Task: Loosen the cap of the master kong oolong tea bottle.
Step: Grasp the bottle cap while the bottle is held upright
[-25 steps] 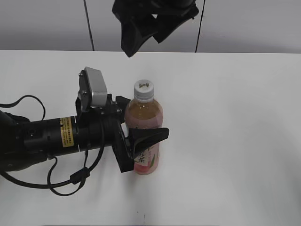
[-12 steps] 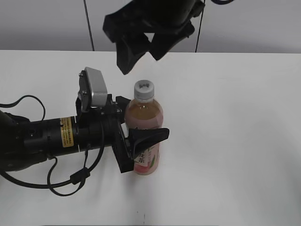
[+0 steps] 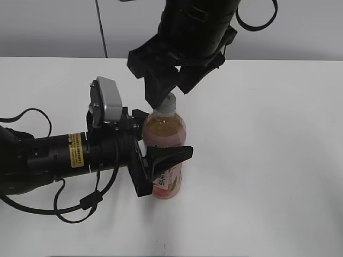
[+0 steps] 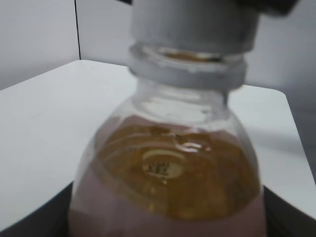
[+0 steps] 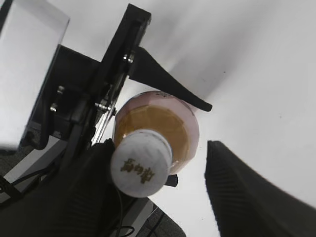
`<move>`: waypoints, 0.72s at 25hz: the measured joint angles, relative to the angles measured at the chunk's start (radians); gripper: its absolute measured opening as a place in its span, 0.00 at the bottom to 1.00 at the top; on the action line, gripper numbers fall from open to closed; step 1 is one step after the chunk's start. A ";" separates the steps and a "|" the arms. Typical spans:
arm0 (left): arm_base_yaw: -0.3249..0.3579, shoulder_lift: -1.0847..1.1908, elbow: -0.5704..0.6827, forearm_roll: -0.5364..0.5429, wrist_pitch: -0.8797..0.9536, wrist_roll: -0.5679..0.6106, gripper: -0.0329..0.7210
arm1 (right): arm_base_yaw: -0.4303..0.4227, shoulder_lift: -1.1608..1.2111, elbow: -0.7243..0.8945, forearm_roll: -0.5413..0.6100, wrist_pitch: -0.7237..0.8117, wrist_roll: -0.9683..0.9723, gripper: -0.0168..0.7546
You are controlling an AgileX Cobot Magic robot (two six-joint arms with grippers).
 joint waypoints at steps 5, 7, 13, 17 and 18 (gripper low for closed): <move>0.000 0.000 0.000 0.001 0.000 0.000 0.65 | 0.000 0.000 0.000 0.007 0.000 0.000 0.60; 0.000 0.000 0.000 0.004 0.000 0.000 0.65 | 0.000 0.000 0.000 0.010 0.000 0.000 0.60; 0.000 0.000 0.000 0.008 -0.002 0.000 0.65 | 0.000 0.018 0.000 0.034 0.000 0.000 0.59; 0.000 0.000 0.000 0.009 -0.002 0.000 0.65 | 0.000 0.019 0.000 0.039 0.000 0.000 0.58; 0.000 0.000 0.000 0.009 -0.002 0.000 0.65 | 0.000 0.019 0.000 0.040 0.000 0.000 0.55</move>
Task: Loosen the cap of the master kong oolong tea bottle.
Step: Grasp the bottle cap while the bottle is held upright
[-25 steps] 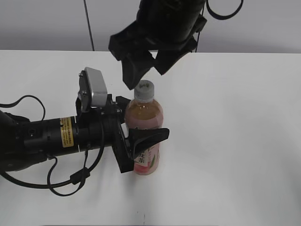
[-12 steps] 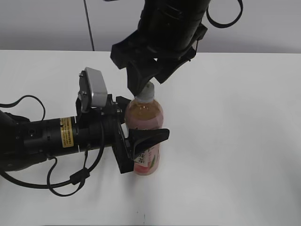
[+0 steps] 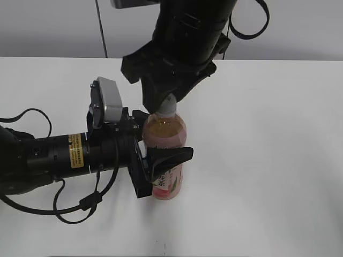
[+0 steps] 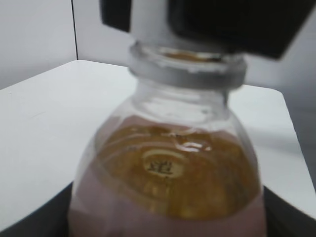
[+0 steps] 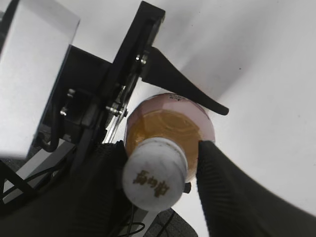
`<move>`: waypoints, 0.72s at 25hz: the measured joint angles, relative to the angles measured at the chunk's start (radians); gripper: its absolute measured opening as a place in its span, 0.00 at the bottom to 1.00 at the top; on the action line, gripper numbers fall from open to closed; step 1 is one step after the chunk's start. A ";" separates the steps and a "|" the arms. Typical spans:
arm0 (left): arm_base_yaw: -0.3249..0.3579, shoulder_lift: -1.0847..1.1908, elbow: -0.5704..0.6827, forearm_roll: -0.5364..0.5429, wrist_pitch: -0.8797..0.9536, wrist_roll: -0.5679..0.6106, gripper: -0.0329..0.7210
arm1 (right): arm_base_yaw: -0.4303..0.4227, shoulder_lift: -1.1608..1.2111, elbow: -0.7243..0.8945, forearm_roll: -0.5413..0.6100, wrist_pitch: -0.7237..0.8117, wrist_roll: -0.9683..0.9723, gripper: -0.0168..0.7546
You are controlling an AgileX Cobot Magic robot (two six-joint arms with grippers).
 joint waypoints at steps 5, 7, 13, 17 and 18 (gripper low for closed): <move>0.000 0.000 0.000 0.000 0.000 0.000 0.65 | 0.001 0.000 0.000 0.002 0.000 -0.001 0.39; 0.000 0.000 0.000 0.000 0.000 0.000 0.64 | 0.001 0.000 0.000 0.001 0.000 -0.011 0.39; 0.000 0.000 0.000 0.001 0.000 0.000 0.64 | 0.001 0.000 0.000 0.004 0.000 -0.142 0.39; 0.000 0.000 0.000 0.003 0.000 0.000 0.64 | 0.001 0.000 0.000 0.005 0.001 -0.305 0.39; 0.000 0.000 0.000 0.003 -0.001 0.000 0.64 | 0.001 0.000 0.000 0.003 0.001 -0.344 0.39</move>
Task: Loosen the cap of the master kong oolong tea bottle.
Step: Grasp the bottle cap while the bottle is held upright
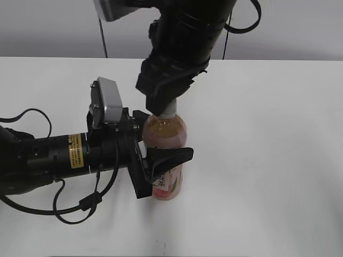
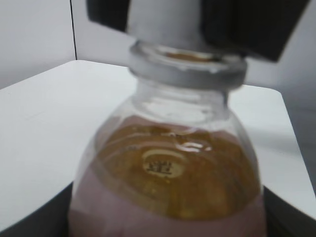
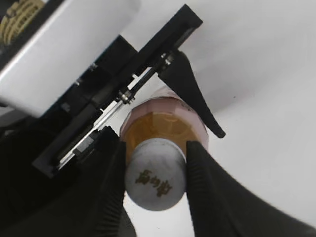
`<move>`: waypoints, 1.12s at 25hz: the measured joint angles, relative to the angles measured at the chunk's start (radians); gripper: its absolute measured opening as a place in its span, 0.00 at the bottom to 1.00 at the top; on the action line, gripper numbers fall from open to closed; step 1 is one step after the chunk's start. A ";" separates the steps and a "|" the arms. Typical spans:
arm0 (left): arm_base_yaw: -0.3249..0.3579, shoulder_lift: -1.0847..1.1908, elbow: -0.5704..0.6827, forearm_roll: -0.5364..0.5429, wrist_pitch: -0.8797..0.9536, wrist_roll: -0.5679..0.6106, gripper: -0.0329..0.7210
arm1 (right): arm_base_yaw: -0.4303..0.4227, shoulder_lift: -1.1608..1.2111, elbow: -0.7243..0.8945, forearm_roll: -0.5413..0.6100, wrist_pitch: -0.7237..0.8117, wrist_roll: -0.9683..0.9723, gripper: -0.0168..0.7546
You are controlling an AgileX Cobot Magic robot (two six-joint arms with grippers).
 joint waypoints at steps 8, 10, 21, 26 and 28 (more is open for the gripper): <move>0.000 0.000 -0.001 -0.003 0.003 -0.001 0.64 | 0.004 0.000 0.000 -0.032 0.000 -0.391 0.38; 0.000 0.000 -0.001 -0.003 0.003 -0.001 0.64 | 0.004 0.000 0.000 -0.032 0.000 -0.501 0.38; 0.000 0.000 -0.001 -0.003 0.003 -0.001 0.64 | 0.005 0.000 0.000 -0.030 0.006 -1.146 0.38; 0.000 0.000 -0.001 -0.003 0.004 -0.001 0.64 | 0.005 0.000 0.000 -0.030 0.009 -1.410 0.38; 0.000 0.000 -0.001 -0.003 0.004 -0.001 0.64 | 0.005 0.000 0.000 -0.031 0.009 -1.510 0.38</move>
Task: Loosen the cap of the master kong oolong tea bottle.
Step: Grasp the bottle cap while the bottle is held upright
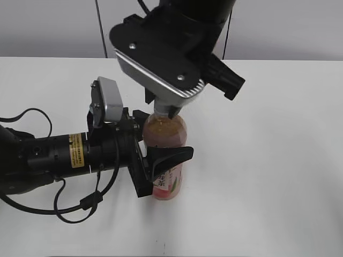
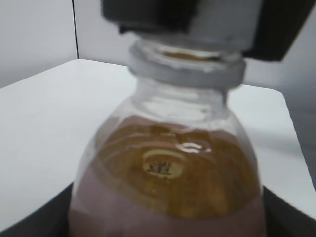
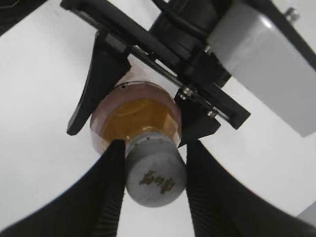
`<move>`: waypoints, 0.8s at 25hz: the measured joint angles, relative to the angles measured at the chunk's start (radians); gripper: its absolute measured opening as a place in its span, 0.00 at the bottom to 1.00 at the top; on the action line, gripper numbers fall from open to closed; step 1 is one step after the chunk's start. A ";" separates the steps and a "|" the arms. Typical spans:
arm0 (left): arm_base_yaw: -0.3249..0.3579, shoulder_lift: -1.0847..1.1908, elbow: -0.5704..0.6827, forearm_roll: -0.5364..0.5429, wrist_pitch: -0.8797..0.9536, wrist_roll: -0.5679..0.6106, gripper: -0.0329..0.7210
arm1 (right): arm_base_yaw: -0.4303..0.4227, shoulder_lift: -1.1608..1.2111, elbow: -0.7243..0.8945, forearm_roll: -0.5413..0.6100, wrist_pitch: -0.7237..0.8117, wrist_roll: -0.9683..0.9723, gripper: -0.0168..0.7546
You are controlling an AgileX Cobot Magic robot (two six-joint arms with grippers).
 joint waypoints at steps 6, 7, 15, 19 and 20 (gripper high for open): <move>0.000 0.000 0.000 -0.002 0.001 -0.004 0.64 | 0.000 0.000 0.000 -0.002 0.000 -0.305 0.39; 0.000 0.000 0.000 -0.002 0.001 -0.004 0.64 | 0.000 0.000 0.000 -0.002 0.000 -0.351 0.39; 0.000 0.000 0.000 -0.004 0.001 -0.007 0.64 | 0.000 0.000 0.000 -0.005 -0.001 -0.652 0.39; 0.000 0.000 0.000 -0.004 0.002 -0.007 0.64 | 0.000 0.000 0.000 -0.005 -0.002 -0.634 0.39; 0.000 0.000 0.000 -0.004 0.002 -0.007 0.64 | 0.000 0.000 0.000 -0.005 -0.002 -0.627 0.39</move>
